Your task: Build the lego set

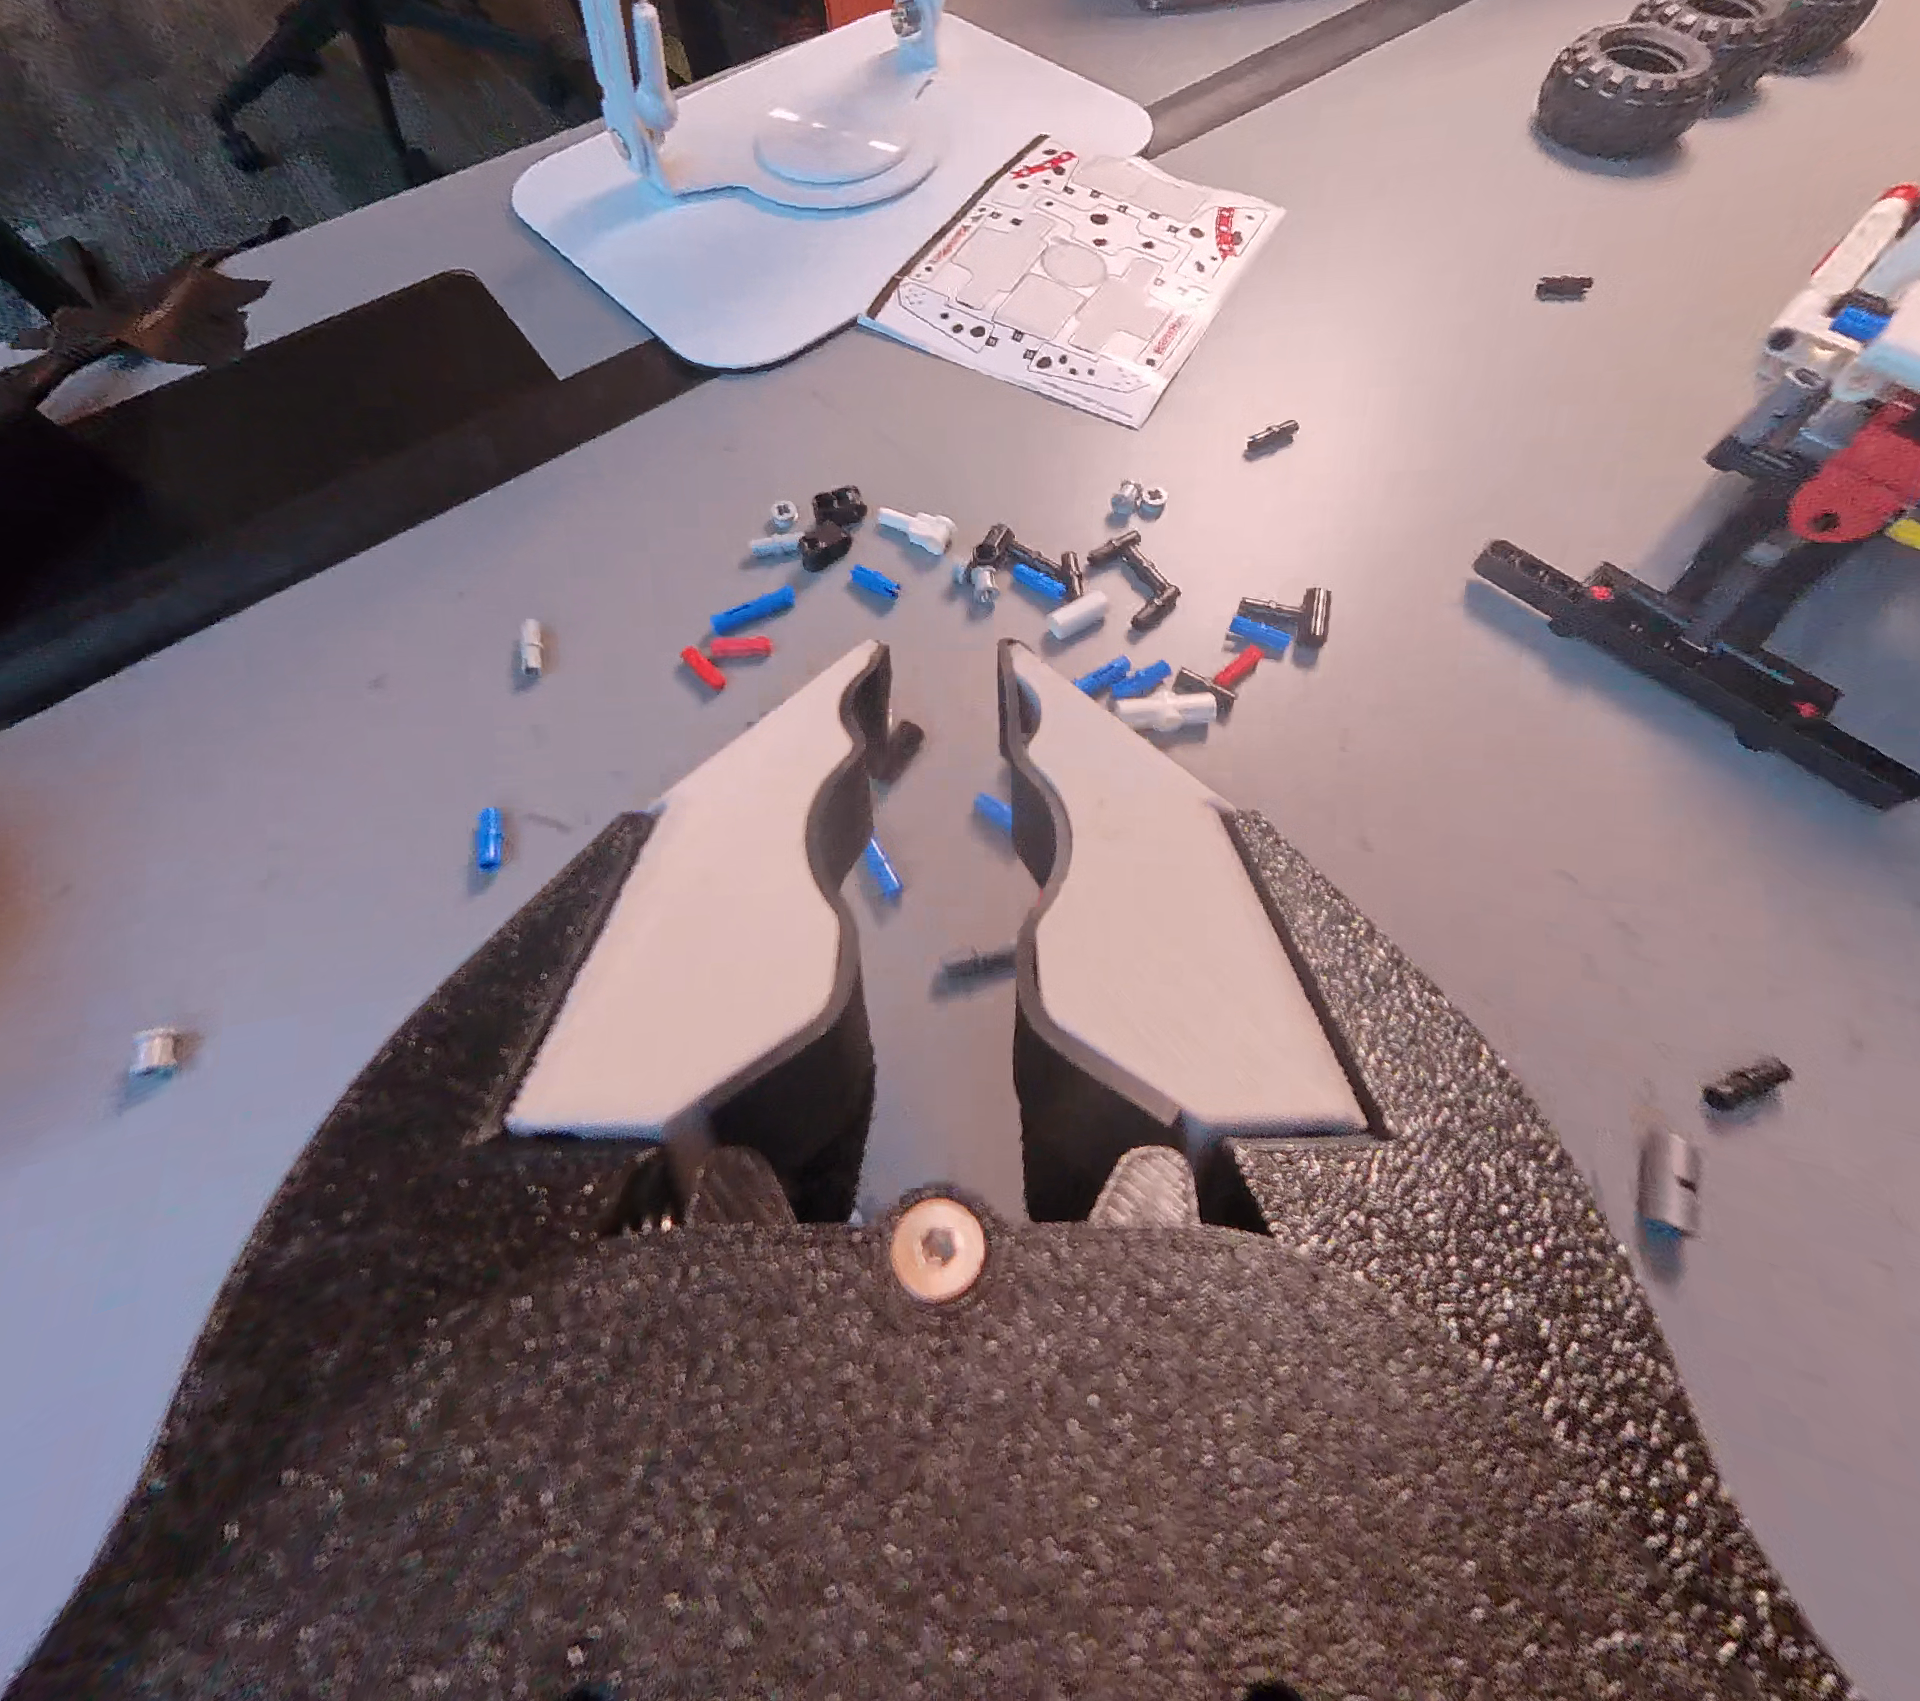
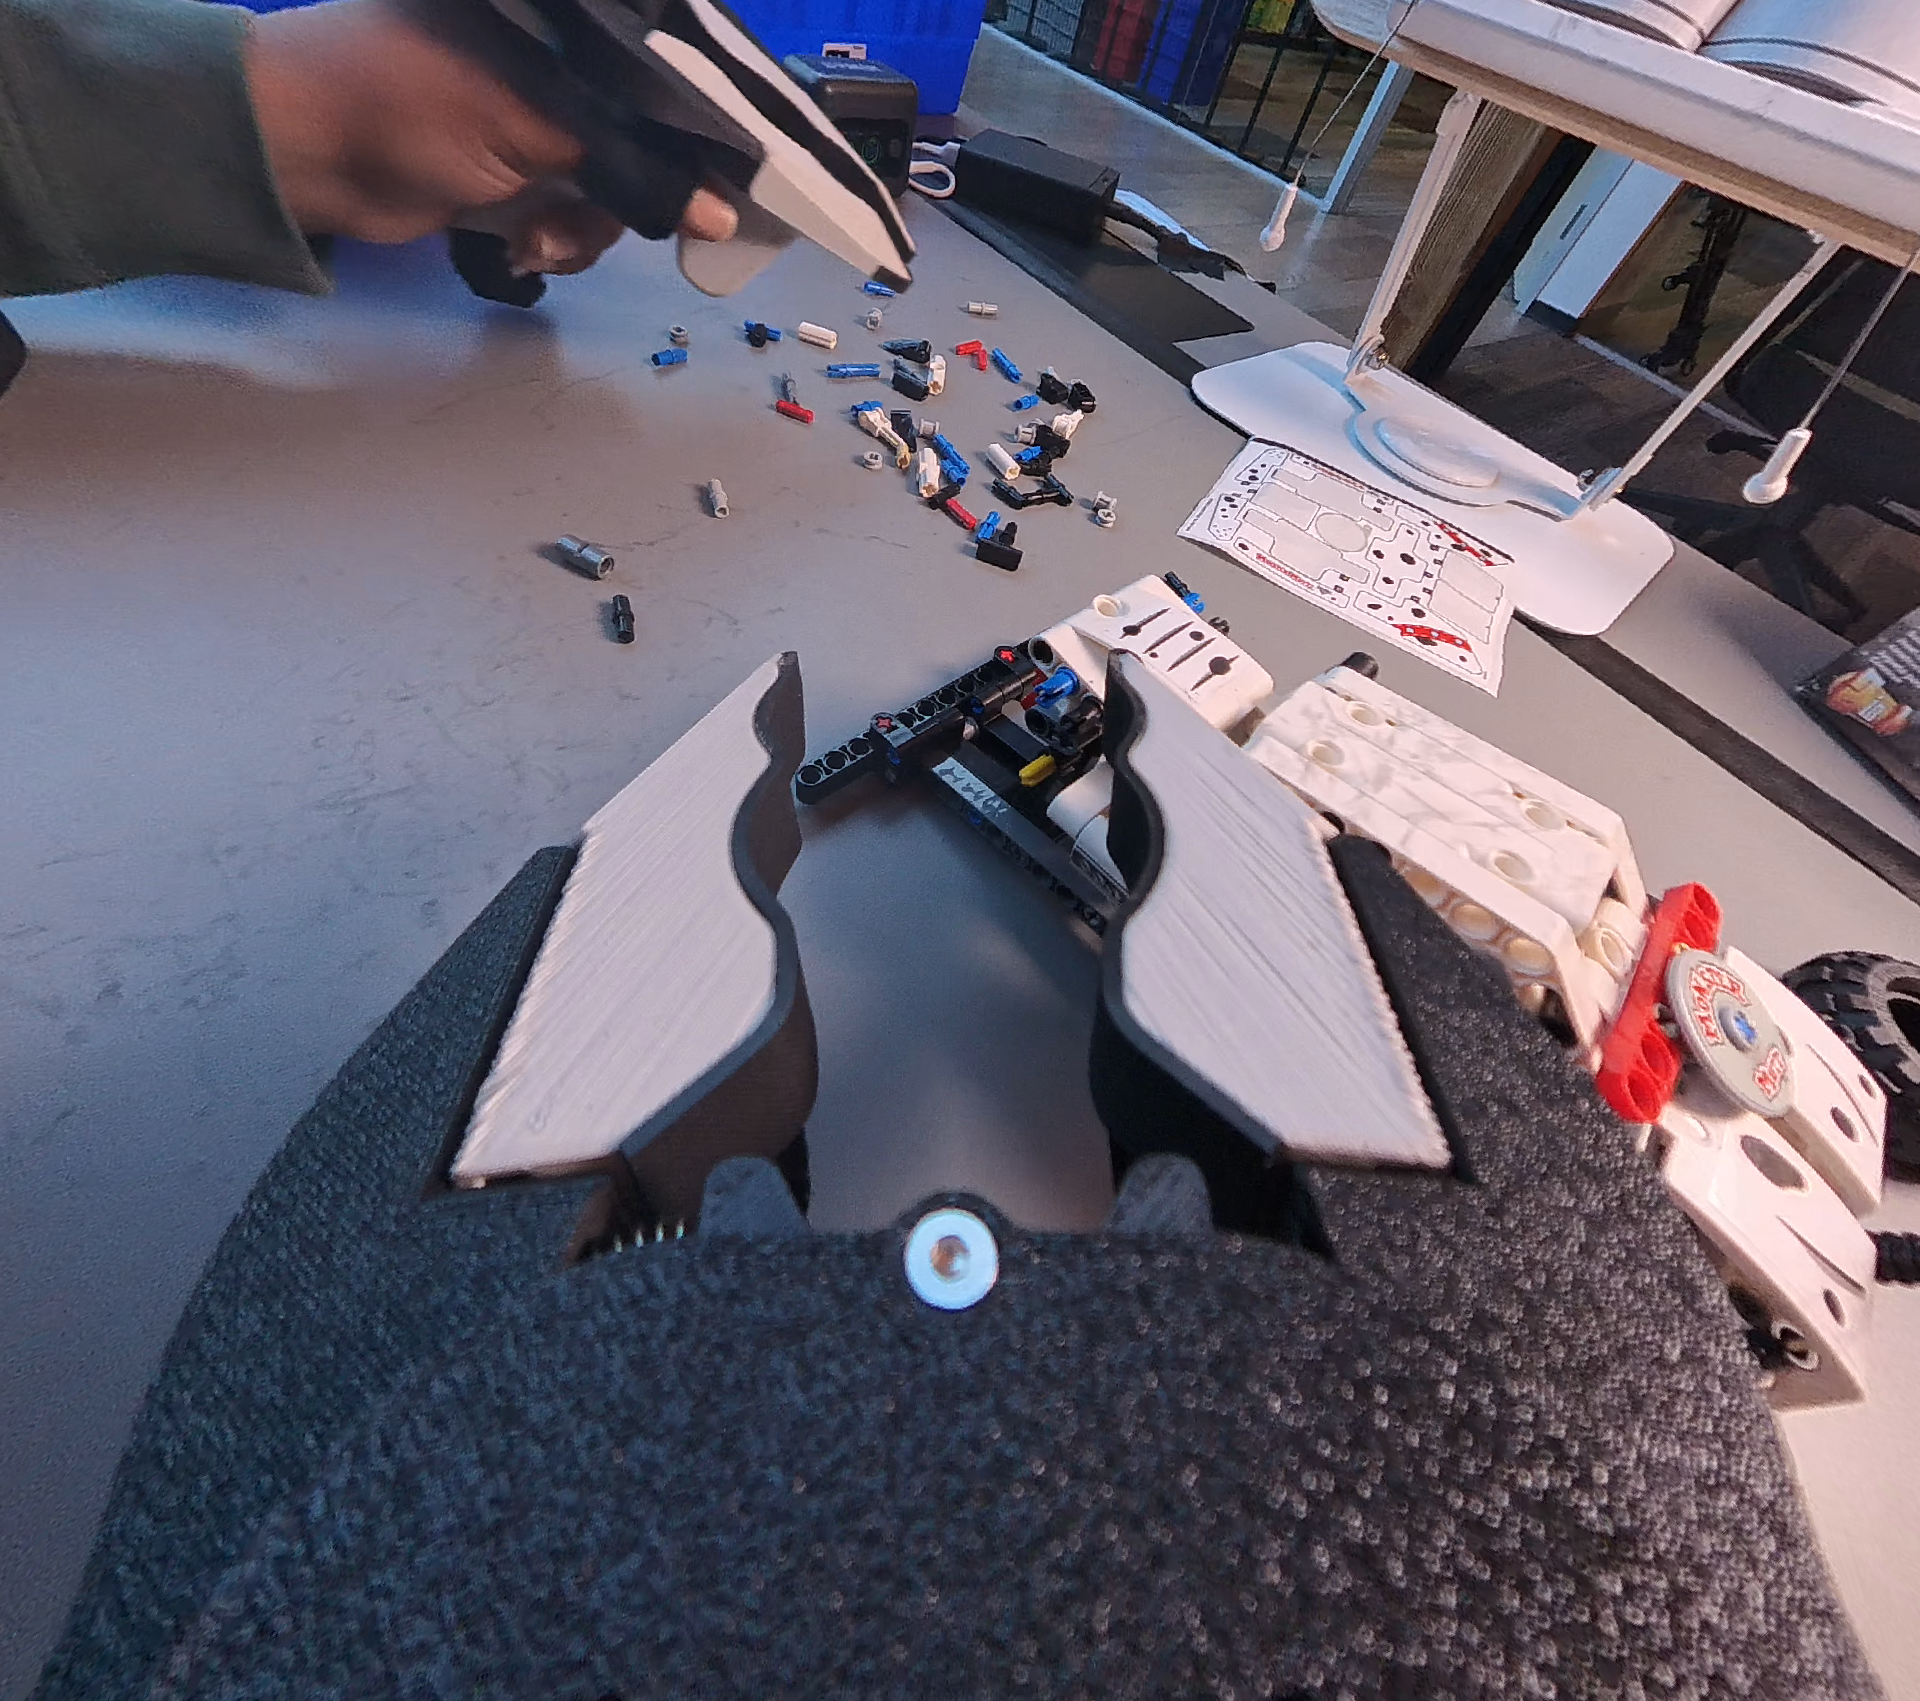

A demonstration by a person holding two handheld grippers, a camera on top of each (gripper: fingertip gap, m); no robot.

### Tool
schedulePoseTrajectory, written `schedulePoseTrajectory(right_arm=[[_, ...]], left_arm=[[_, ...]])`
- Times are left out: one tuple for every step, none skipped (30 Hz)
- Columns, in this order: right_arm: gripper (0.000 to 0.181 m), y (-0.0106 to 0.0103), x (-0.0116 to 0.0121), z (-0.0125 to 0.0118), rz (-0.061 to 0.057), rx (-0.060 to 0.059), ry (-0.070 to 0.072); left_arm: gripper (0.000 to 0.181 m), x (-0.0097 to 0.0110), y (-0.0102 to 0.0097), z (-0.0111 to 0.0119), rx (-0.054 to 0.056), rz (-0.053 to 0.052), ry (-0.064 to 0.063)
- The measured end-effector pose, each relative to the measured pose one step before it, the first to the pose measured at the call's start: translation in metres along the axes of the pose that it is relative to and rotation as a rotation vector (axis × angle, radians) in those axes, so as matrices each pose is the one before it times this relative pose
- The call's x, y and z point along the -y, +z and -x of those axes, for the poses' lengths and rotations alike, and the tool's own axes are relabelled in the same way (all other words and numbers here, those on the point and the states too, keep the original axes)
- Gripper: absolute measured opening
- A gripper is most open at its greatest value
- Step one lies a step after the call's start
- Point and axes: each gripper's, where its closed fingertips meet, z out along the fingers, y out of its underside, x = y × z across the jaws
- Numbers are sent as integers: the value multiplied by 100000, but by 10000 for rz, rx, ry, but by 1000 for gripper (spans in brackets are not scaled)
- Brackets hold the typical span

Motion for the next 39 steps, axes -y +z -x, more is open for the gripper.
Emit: schedulePoseTrajectory(right_arm=[[58,-12,5,-6,0,4,0],[57,-17,9,-22,-6,1,-4],[57,-9,4,-28,-2,1,3],[57,-18,13,-29,-7,7,19],[57,-9,30,-6,-19,17,32],[57,-4,37,4,-16,29,40],[58,4,15,44,-8,37,34],[58,13,22,44,-9,32,16],[58,1,4,38,-2,23,-6],[58,14,-14,32,10,16,-18],[58,10,-40,17,21,9,-12],[58,5,-41,-6,15,7,0],[58,-1,-26,-19,7,8,11],[58,-8,3,-41,-4,-2,19],[58,-6,8,-37,-8,0,19],[58,-3,-17,-32,5,2,20],[58,-5,-2,-19,4,3,12],[57,1,0,2,-1,5,7],[57,6,-7,1,5,7,1],[58,14,-18,23,12,11,-6],[58,14,-15,28,10,10,-10],[58,7,0,16,3,9,-9],[58,-8,-1,9,-2,7,-2],[58,2,-1,-6,-2,6,7],[58,-9,9,-6,-4,5,11],[58,-3,3,-21,0,2,11],[58,-2,-9,-11,4,2,7],[58,-1,-6,-9,2,4,6],[58,1,-1,0,-1,6,3],[58,-1,-2,6,1,4,1],[58,8,-2,-12,2,0,-2],[58,-2,-3,-6,2,-3,-3],[58,7,-6,-13,4,3,5],[58,6,-7,-4,5,1,8],[58,1,-3,-20,0,-2,4],[58,1,-2,-19,-1,-2,5],[58,15,-6,-12,6,2,8],[58,6,-6,-9,5,0,3],[57,2,3,-11,-2,-6,-3]], left_arm=[[20,40,812,66,-147,160,38],[20,62,759,145,-34,128,90],[19,99,711,21,-65,89,142],[19,55,684,-119,-144,140,141],[18,139,612,70,6,83,155],[17,141,547,-44,-60,74,193],[16,37,544,-387,-278,170,188],[16,74,489,-287,-180,148,181],[15,72,469,-116,-52,127,220],[14,-44,471,-262,-147,193,202],[13,-67,461,-186,-103,180,149],[12,-63,417,-19,-3,131,123],[9,-156,382,-67,-52,150,86],[8,-162,339,-33,-48,128,44],[8,-132,265,97,26,94,27],[8,-129,188,39,-11,94,28],[8,25,85,23,-21,24,28],[7,33,36,30,-31,19,4],[7,-2,68,78,1,31,-5],[6,-54,83,79,2,47,1],[7,-117,110,37,-18,79,10],[7,54,40,20,-15,-28,21],[7,6,43,15,-22,21,31],[7,4,17,44,-8,27,28],[8,1,44,77,17,26,10],[8,16,53,27,-25,11,-5],[8,5,30,0,-53,31,-22],[8,4,19,19,-53,35,-10],[8,-5,9,3,-61,41,14],[8,-20,0,-16,-77,55,43],[8,-27,-3,-30,-104,72,10],[8,-24,-28,-5,-96,95,16],[8,-12,-9,-11,-78,72,24],[9,-12,11,-8,-80,58,7],[9,-7,4,-6,-94,58,-23],[9,-45,16,-14,-115,91,-34],[8,-354,97,-75,-143,276,20],[9,38,-22,-21,-109,29,-22],[8,50,-33,95,-1,48,16]])
